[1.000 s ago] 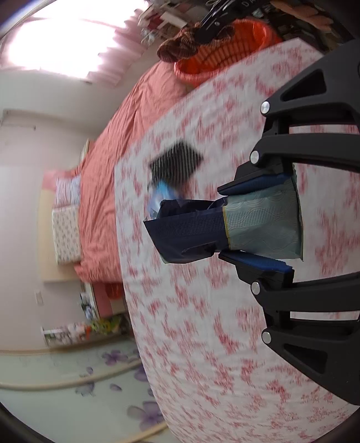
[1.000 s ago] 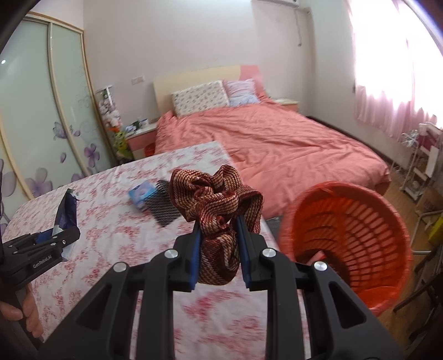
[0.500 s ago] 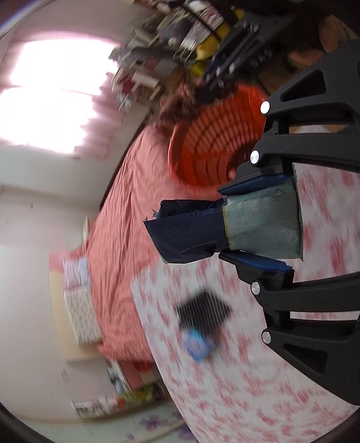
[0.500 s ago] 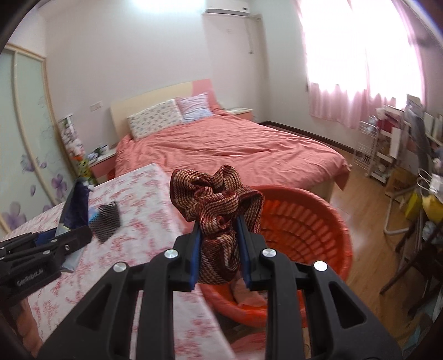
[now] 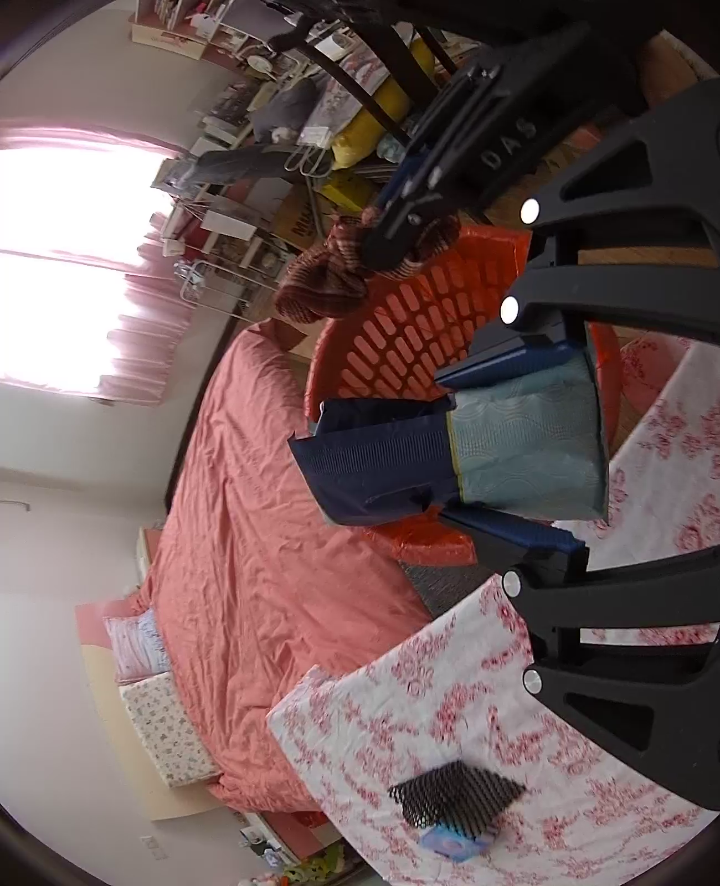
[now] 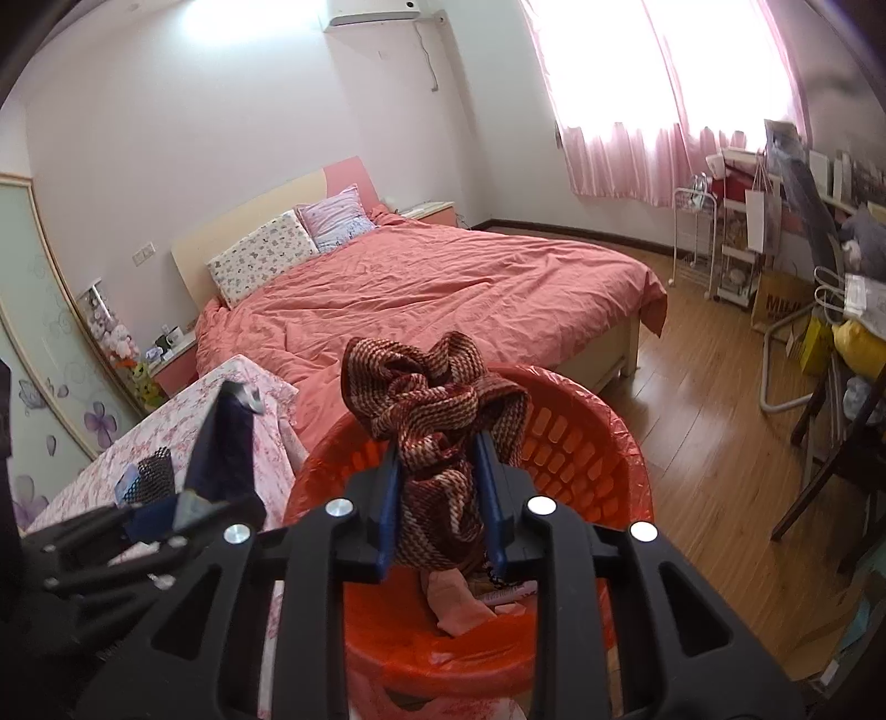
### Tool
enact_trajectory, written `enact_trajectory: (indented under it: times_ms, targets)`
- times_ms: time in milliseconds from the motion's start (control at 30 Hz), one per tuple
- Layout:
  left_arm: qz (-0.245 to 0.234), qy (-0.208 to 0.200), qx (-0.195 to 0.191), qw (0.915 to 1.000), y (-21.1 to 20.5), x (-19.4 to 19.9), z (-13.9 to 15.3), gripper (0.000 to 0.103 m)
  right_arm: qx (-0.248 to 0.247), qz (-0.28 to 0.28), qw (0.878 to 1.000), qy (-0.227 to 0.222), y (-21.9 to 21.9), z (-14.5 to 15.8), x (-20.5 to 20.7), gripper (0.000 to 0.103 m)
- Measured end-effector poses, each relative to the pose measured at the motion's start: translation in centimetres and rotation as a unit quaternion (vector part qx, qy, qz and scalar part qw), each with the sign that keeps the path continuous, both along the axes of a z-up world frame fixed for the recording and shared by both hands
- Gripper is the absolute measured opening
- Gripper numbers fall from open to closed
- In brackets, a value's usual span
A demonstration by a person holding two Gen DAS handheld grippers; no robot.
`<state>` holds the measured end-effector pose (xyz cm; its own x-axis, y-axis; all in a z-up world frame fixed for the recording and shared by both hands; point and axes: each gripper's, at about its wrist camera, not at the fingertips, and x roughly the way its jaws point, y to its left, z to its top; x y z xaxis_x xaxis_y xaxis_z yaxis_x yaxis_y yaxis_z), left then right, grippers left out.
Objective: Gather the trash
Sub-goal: 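Open both tools to drop the sock and scrunchie into the basket, then move back to the bed and grasp the black mesh pad with the right tool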
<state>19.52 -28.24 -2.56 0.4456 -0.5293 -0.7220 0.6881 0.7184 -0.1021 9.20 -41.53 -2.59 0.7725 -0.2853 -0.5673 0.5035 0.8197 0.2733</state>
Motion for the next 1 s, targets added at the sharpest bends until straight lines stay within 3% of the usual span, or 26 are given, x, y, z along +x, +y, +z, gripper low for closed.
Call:
enact_trajectory:
  times_ms: [100,200,467,533,733,1000]
  targets:
    - [0.003,0.010,0.011,0.9999,-0.4,0.3,-0.8,0.052,0.013,-0.002,1.000,0.001,-1.1,-0.8,0.6,0.035]
    - [0.011,0.014,0.019,0.9997,-0.3,0.6,-1.3,0.064,0.017,-0.002,1.000,0.009,-1.6,-1.6,1.2,0.038]
    - [0.066,0.000,0.041,0.9970,2.7,1.5,-1.3,0.066,0.006,-0.002,1.000,0.024,-0.6,-2.3,1.7,0.047]
    - [0.087,-0.003,0.043,0.9953,4.5,2.0,-1.2,0.071,-0.001,0.002,1.000,0.029,0.1,-2.1,2.0,0.049]
    - [0.166,-0.014,0.056,0.9844,11.4,3.7,-1.4,0.073,-0.022,0.046,0.998,0.041,3.8,-1.7,3.9,0.054]
    - [0.275,0.001,0.071,0.9587,21.4,6.6,-2.9,0.076,-0.045,0.136,0.987,0.071,11.9,-2.3,9.0,0.056]
